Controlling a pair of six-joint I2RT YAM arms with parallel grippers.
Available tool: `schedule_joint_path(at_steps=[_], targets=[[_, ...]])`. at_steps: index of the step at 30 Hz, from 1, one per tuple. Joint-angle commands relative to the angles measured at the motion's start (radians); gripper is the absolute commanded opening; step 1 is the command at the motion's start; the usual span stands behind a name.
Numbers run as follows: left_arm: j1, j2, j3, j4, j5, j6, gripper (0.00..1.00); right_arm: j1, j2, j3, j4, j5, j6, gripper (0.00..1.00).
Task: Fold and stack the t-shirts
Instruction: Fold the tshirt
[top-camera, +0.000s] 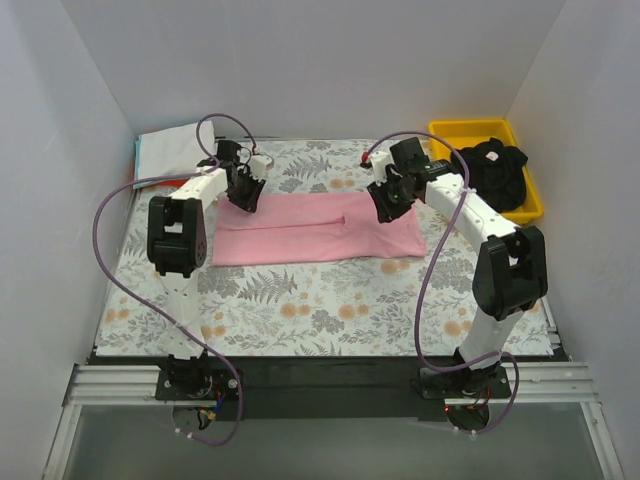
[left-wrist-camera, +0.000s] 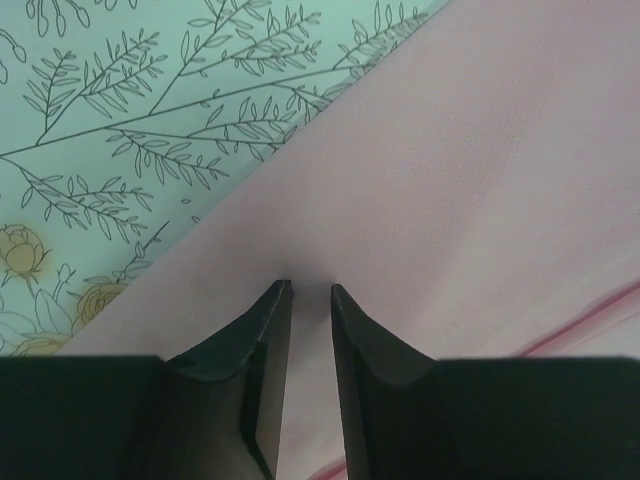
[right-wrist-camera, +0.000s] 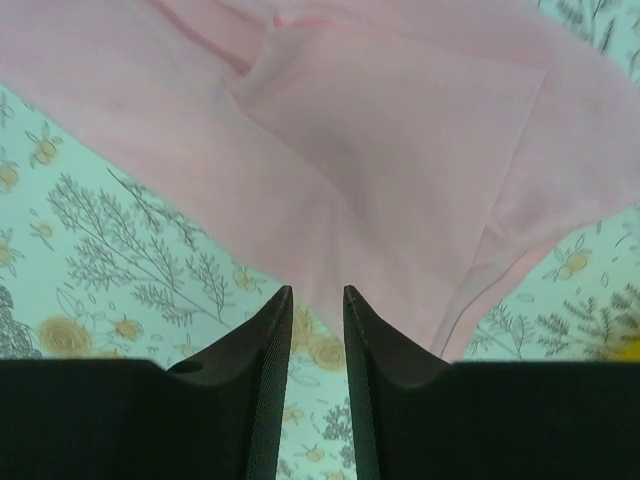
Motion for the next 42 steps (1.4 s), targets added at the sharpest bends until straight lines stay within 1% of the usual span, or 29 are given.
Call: schedule_joint_path(at_steps=[1, 2, 3, 4, 5, 6, 7, 8, 9, 10, 12, 13, 14, 15, 18, 22, 23, 28, 31, 32, 34, 35, 36, 37, 38, 39, 40, 41, 42], targets=[[0.001, -0.086, -0.139, -0.050, -0.110, 0.084, 0.22, -0.005, -0.033, -0.034, -0.071, 0.052, -0.052, 0.34], [0.001, -0.109, -0.183, -0.050, -0.121, 0.095, 0.21, -0.007, -0.039, -0.039, -0.076, 0.066, -0.058, 0.34], [0.003, -0.167, -0.229, -0.047, -0.133, 0.103, 0.21, -0.008, -0.045, -0.045, -0.082, 0.073, -0.072, 0.34], [0.006, -0.204, -0.330, -0.047, -0.139, 0.114, 0.21, -0.010, -0.048, -0.056, -0.094, 0.081, -0.075, 0.33], [0.006, -0.242, -0.378, -0.050, -0.138, 0.114, 0.21, -0.010, -0.053, -0.063, -0.099, 0.090, -0.081, 0.33], [0.006, -0.325, -0.426, -0.071, -0.136, 0.111, 0.21, -0.012, -0.054, -0.071, -0.102, 0.095, -0.086, 0.33], [0.004, -0.366, -0.514, -0.097, -0.106, 0.100, 0.21, -0.012, -0.056, -0.076, -0.108, 0.097, -0.090, 0.32], [0.000, -0.408, -0.542, -0.133, -0.081, 0.094, 0.21, -0.012, -0.058, -0.083, -0.108, 0.095, -0.092, 0.32], [-0.002, -0.499, -0.573, -0.195, -0.054, 0.083, 0.20, -0.012, -0.053, -0.085, -0.107, 0.095, -0.089, 0.32], [-0.008, -0.547, -0.614, -0.219, 0.015, 0.056, 0.20, -0.010, -0.045, -0.085, -0.105, 0.090, -0.086, 0.31], [-0.017, -0.659, -0.627, -0.283, 0.070, 0.024, 0.21, -0.010, -0.007, -0.067, -0.104, 0.080, -0.070, 0.30], [-0.022, -0.684, -0.621, -0.305, 0.090, 0.002, 0.21, -0.009, 0.011, -0.056, -0.099, 0.080, -0.052, 0.29], [-0.023, -0.701, -0.591, -0.323, 0.153, -0.036, 0.22, -0.007, 0.031, -0.047, -0.093, 0.081, -0.041, 0.28], [-0.025, -0.727, -0.575, -0.346, 0.175, -0.055, 0.23, -0.005, 0.079, -0.019, -0.090, 0.086, -0.032, 0.27], [-0.023, -0.749, -0.511, -0.357, 0.248, -0.130, 0.23, 0.005, 0.175, 0.018, -0.087, 0.130, -0.007, 0.24], [-0.025, -0.769, -0.480, -0.317, 0.284, -0.181, 0.23, 0.015, 0.264, 0.082, -0.076, 0.184, -0.012, 0.21], [-0.023, -0.779, -0.480, -0.306, 0.284, -0.188, 0.23, 0.016, 0.298, 0.094, -0.071, 0.220, -0.021, 0.21], [-0.025, -0.812, -0.510, -0.245, 0.313, -0.248, 0.23, 0.013, 0.379, 0.165, -0.044, 0.256, -0.069, 0.20], [-0.025, -0.835, -0.552, -0.199, 0.304, -0.273, 0.24, 0.013, 0.476, 0.277, -0.027, 0.285, -0.101, 0.20], [-0.025, -0.844, -0.561, -0.191, 0.299, -0.279, 0.24, 0.014, 0.532, 0.342, -0.015, 0.297, -0.109, 0.20], [-0.025, -0.853, -0.575, -0.170, 0.275, -0.286, 0.24, 0.013, 0.596, 0.421, 0.062, 0.317, -0.150, 0.19], [-0.025, -0.856, -0.587, -0.164, 0.252, -0.279, 0.24, 0.014, 0.664, 0.464, 0.088, 0.340, -0.168, 0.19], [-0.023, -0.855, -0.590, -0.161, 0.240, -0.271, 0.24, 0.016, 0.709, 0.610, 0.116, 0.354, -0.185, 0.19], [-0.025, -0.852, -0.593, -0.161, 0.229, -0.259, 0.24, 0.019, 0.758, 0.694, 0.122, 0.365, -0.231, 0.19], [-0.025, -0.835, -0.596, -0.161, 0.209, -0.227, 0.24, 0.024, 0.851, 0.796, 0.125, 0.397, -0.257, 0.19], [-0.028, -0.821, -0.592, -0.167, 0.198, -0.215, 0.24, 0.039, 0.886, 0.913, 0.169, 0.420, -0.292, 0.19], [-0.033, -0.804, -0.586, -0.173, 0.189, -0.195, 0.24, 0.048, 0.901, 0.915, 0.224, 0.445, -0.326, 0.19], [-0.039, -0.771, -0.584, -0.176, 0.180, -0.179, 0.24, 0.054, 0.881, 0.879, 0.299, 0.484, -0.396, 0.18], [-0.045, -0.752, -0.581, -0.173, 0.143, -0.158, 0.24, 0.064, 0.855, 0.818, 0.505, 0.500, -0.424, 0.18]])
